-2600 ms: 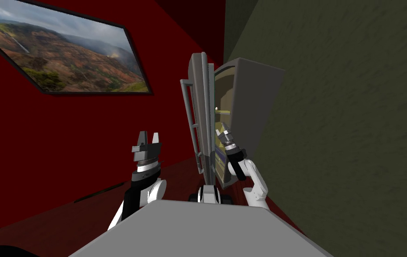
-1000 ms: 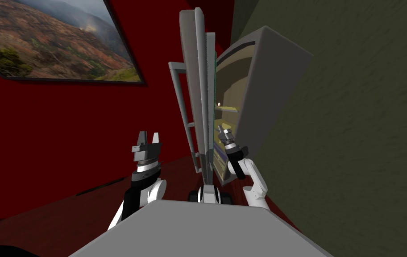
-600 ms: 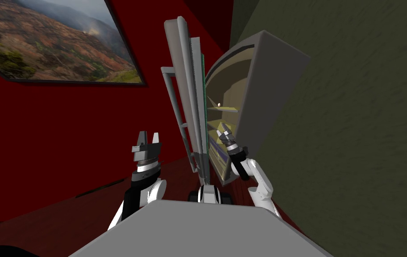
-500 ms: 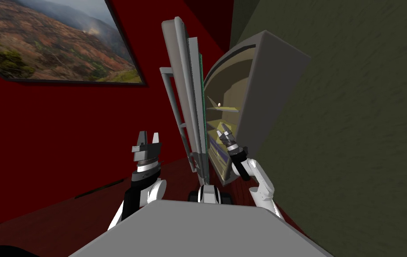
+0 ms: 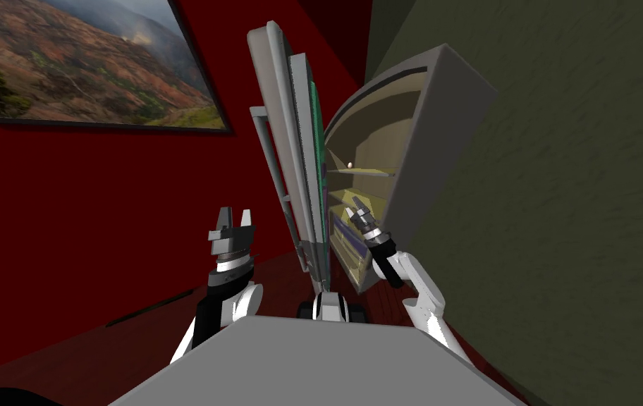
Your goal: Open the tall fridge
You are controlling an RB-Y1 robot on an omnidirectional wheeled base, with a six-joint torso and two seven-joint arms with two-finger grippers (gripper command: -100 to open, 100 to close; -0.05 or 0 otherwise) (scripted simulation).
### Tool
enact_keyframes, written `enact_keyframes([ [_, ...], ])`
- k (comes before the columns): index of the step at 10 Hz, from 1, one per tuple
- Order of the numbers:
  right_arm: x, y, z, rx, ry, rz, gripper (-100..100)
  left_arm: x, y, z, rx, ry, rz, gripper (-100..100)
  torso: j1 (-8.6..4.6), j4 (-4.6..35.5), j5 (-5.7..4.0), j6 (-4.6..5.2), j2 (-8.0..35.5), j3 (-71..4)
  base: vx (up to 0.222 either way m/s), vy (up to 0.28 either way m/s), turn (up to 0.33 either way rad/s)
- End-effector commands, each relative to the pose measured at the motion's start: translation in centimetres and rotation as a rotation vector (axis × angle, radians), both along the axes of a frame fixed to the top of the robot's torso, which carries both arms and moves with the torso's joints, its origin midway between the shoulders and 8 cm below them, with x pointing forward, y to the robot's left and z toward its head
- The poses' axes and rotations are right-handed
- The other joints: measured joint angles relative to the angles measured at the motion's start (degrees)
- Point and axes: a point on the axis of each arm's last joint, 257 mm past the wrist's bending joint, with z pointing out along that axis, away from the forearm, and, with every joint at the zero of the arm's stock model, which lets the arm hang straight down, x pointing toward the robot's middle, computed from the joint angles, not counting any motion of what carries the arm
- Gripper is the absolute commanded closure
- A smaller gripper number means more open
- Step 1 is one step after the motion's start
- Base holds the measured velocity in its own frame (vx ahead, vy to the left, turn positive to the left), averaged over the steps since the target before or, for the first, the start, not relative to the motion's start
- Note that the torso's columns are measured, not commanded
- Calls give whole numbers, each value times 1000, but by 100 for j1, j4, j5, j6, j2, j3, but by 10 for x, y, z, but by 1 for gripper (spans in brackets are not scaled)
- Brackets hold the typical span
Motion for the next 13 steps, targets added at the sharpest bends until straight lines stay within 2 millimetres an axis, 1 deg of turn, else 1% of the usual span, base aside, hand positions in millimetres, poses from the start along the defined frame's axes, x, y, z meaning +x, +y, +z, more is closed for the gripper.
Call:
enact_keyframes([
  [1,-1,-8,3,-3,-8,-20,-100,0,0,0,0,0,0,0,-12,2,-4,0,7,5,-38,237,-90],
  [3,-3,-15,5,-12,-15,-36,-100,0,0,0,0,0,0,0,-9,2,-3,1,3,3,-2,248,-79],
  [6,-7,-25,15,17,-37,-70,-100,0,0,0,0,0,0,0,-22,-1,-7,0,-3,-2,4,236,-81],
  [7,-7,-26,17,29,-40,-76,-100,0,0,0,0,0,0,0,-4,1,-3,1,4,3,-3,209,-79],
  [9,-8,-29,22,67,-45,-88,-100,0,0,0,0,0,0,0,-49,0,-14,1,0,0,1,94,-20],
  [13,-8,-34,33,179,-51,-113,-100,0,0,0,0,0,0,0,-14,0,-4,1,0,0,0,45,-19],
])
